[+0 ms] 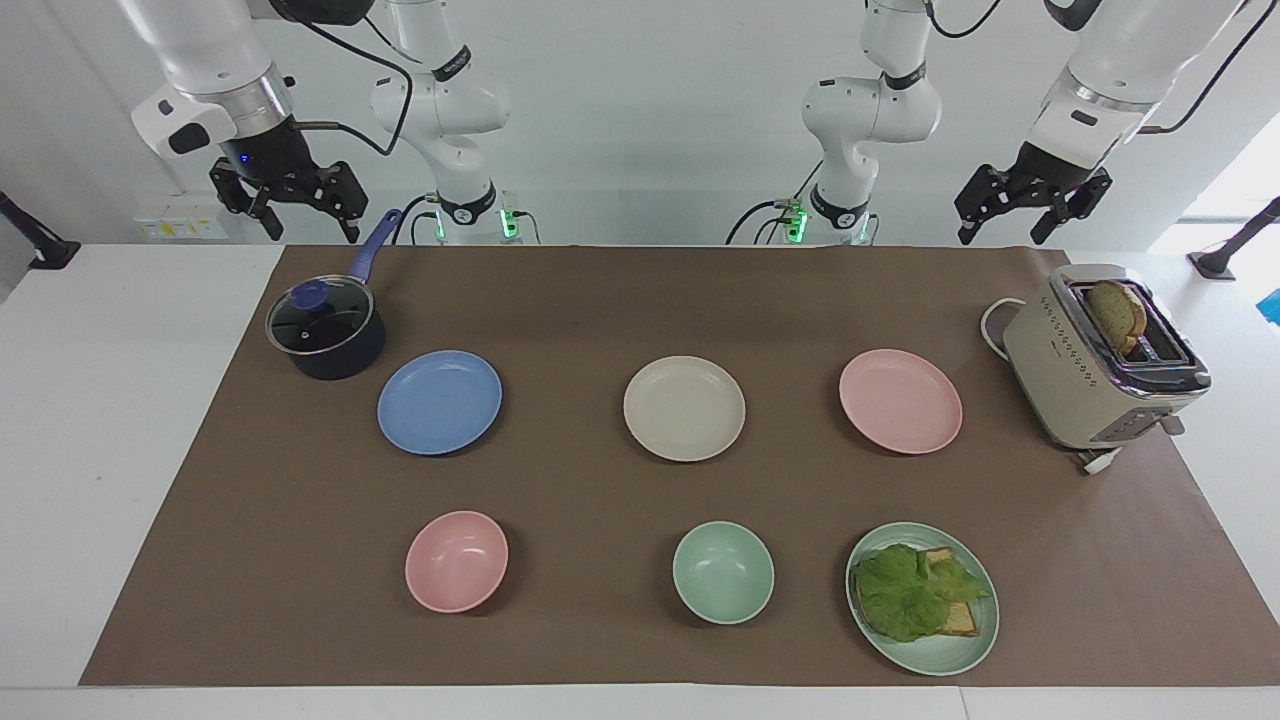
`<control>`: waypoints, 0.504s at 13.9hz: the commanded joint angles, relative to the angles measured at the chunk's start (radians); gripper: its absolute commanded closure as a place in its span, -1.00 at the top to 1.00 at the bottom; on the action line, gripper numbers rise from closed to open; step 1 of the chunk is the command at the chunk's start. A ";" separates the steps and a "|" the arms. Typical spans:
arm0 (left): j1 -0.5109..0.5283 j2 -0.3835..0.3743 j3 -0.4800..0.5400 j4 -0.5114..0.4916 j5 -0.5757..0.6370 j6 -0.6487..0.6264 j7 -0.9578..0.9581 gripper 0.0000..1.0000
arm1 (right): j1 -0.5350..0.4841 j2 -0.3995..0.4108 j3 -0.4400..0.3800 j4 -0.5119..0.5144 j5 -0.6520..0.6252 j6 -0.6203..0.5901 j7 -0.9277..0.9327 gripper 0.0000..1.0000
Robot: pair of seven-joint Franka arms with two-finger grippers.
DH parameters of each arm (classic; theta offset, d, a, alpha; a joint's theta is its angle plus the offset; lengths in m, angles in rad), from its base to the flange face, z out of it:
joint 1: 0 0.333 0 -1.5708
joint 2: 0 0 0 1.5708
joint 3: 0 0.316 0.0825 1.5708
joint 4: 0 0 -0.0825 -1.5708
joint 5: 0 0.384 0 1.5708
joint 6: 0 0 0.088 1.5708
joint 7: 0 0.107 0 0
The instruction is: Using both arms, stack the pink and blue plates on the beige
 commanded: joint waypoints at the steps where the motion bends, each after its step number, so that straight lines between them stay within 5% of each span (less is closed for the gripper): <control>1: 0.005 -0.018 -0.003 -0.011 0.012 -0.019 0.001 1.00 | -0.009 -0.012 0.003 -0.008 0.017 0.011 0.006 1.00; 7: 0.008 -0.018 0.001 -0.074 0.010 0.017 -0.007 1.00 | -0.009 -0.012 0.003 -0.010 0.017 0.011 0.006 1.00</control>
